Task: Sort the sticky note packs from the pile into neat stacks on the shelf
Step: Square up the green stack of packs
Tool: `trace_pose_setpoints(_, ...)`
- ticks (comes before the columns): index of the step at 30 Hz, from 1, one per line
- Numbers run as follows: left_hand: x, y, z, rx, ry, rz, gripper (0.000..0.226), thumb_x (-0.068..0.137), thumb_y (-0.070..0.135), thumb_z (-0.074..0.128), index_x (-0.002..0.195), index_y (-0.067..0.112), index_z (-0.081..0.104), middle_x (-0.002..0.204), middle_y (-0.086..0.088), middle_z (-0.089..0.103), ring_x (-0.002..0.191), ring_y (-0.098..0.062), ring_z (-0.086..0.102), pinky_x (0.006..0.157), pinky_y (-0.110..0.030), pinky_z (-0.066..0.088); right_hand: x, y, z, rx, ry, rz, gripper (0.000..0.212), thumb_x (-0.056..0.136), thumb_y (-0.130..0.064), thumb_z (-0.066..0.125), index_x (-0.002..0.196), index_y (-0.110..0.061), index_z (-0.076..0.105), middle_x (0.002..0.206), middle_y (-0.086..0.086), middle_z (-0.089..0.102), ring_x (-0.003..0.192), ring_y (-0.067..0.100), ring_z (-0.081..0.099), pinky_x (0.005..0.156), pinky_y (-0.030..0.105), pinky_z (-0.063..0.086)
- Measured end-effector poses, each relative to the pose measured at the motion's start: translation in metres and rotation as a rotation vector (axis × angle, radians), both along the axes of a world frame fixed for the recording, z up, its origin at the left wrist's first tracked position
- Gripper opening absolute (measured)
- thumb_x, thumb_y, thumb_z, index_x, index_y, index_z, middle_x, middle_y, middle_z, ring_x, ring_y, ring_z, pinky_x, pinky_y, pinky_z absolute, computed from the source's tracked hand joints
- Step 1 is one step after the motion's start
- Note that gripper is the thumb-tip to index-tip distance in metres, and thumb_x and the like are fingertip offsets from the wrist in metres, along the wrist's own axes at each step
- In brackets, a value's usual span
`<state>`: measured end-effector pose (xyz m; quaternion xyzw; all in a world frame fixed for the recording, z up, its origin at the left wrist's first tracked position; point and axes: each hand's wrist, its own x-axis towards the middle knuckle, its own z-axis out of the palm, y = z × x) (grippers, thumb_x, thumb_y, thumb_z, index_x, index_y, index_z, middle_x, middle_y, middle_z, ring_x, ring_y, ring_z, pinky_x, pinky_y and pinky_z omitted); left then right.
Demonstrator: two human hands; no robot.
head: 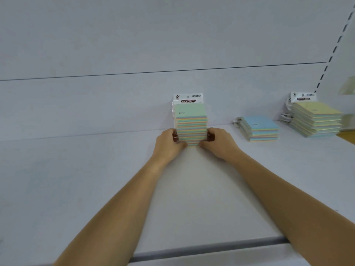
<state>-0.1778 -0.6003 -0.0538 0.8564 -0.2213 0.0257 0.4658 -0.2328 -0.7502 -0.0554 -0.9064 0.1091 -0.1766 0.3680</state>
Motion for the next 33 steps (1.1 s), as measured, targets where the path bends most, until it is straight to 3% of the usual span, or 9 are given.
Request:
trace_pose_setpoints(3,-0.001,0.001,0.002,-0.049,-0.026,0.04,0.031,0.079,0.012,0.066,0.109,0.007,0.064,0.11,-0.005,0.069,0.102,-0.019,0.064,0.073,-0.015,0.039,0.0,-0.002,0.005,0.106,-0.018,0.018,0.026,0.079,-0.015,0.064,0.103,-0.006,0.064,0.108,0.013,0.069,0.099,0.023,0.063,0.086,0.032,0.047)
trace_pose_setpoints(5,-0.002,0.001,0.002,-0.051,-0.084,0.035,0.028,0.081,0.008,0.063,0.109,0.004,0.064,0.11,-0.009,0.069,0.101,-0.021,0.064,0.069,-0.008,0.036,-0.001,-0.004,0.008,0.152,-0.042,0.023,0.029,0.078,-0.008,0.062,0.107,-0.008,0.063,0.112,0.01,0.068,0.107,0.022,0.062,0.096,0.036,0.046)
trace_pose_setpoints(11,-0.006,0.001,0.002,-0.045,-0.121,0.03,0.03,0.083,0.002,0.06,0.112,0.0,0.062,0.114,-0.013,0.067,0.102,-0.023,0.063,0.073,-0.004,0.035,-0.003,-0.004,0.008,0.138,-0.023,0.066,0.03,0.081,-0.007,0.06,0.111,-0.012,0.063,0.11,0.006,0.068,0.097,0.017,0.062,0.086,0.028,0.044)
trace_pose_setpoints(16,-0.007,0.002,0.002,-0.029,-0.066,0.027,0.033,0.084,0.009,0.06,0.117,0.004,0.059,0.12,-0.009,0.064,0.108,-0.023,0.062,0.082,-0.015,0.04,-0.008,-0.004,0.007,0.148,-0.03,0.085,0.036,0.084,-0.009,0.059,0.12,-0.014,0.058,0.121,0.002,0.064,0.109,0.017,0.061,0.096,0.028,0.041)
trace_pose_setpoints(20,-0.005,0.002,0.001,-0.028,-0.036,0.023,0.034,0.084,0.01,0.06,0.117,0.006,0.058,0.12,-0.008,0.064,0.107,-0.023,0.063,0.07,-0.009,0.035,-0.006,-0.007,0.005,0.124,0.015,0.078,0.039,0.084,-0.013,0.059,0.123,-0.014,0.056,0.124,0.002,0.062,0.112,0.019,0.06,0.103,0.035,0.041)
trace_pose_setpoints(22,-0.006,0.001,0.001,-0.034,-0.002,0.025,0.042,0.083,0.015,0.062,0.124,0.009,0.052,0.126,-0.004,0.06,0.109,-0.021,0.061,0.075,-0.011,0.037,-0.005,-0.007,0.005,0.168,0.016,0.053,0.048,0.083,-0.015,0.062,0.129,-0.011,0.05,0.13,0.004,0.058,0.118,0.019,0.056,0.105,0.036,0.04)
trace_pose_setpoints(25,-0.007,0.001,0.004,-0.045,0.004,0.022,0.043,0.082,0.021,0.064,0.122,0.011,0.051,0.12,0.001,0.057,0.108,-0.02,0.057,0.083,-0.022,0.04,-0.005,-0.005,0.01,0.226,-0.09,0.0,0.054,0.083,-0.012,0.062,0.133,-0.005,0.043,0.133,0.008,0.053,0.124,0.018,0.05,0.102,0.026,0.039)
trace_pose_setpoints(29,-0.015,0.007,0.017,-0.01,-0.211,0.125,0.051,0.085,0.015,0.061,0.132,0.005,0.042,0.133,-0.013,0.049,0.123,-0.027,0.048,0.102,-0.033,0.038,-0.009,-0.012,0.031,0.316,-0.31,-0.09,0.051,0.085,-0.009,0.056,0.134,-0.008,0.042,0.134,0.005,0.053,0.122,0.014,0.051,0.087,0.007,0.035)
trace_pose_setpoints(33,-0.028,-0.005,0.044,-0.063,-0.519,0.133,0.044,0.086,0.005,0.055,0.129,0.001,0.047,0.127,-0.017,0.053,0.118,-0.029,0.052,0.101,-0.039,0.042,-0.018,-0.049,0.053,0.262,-0.285,-0.086,0.046,0.085,-0.01,0.054,0.131,-0.009,0.046,0.131,0.006,0.056,0.117,0.015,0.055,0.087,0.012,0.034)
